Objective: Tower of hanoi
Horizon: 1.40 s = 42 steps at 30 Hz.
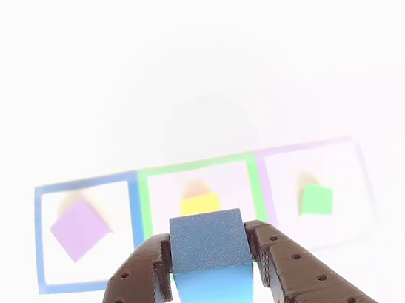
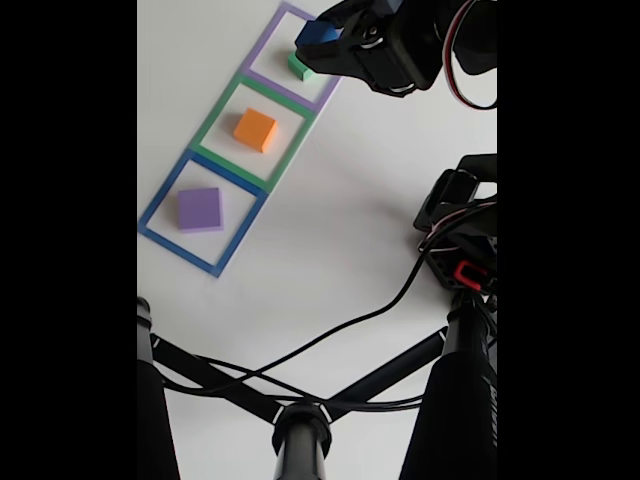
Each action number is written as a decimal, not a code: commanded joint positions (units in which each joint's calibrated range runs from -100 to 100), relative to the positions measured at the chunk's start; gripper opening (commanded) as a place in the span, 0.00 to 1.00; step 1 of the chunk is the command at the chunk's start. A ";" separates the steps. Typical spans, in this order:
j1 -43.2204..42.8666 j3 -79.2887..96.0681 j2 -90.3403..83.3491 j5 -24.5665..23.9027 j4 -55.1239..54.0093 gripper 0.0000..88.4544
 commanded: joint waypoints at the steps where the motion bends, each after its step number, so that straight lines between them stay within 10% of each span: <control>1: 4.22 -2.43 -0.68 -0.23 0.52 0.01; 14: 17.74 19.21 -10.45 2.14 -7.42 0.01; 29: 25.60 92.21 -21.92 3.15 -76.08 0.02; 42: 21.95 102.57 5.37 3.15 -119.80 0.02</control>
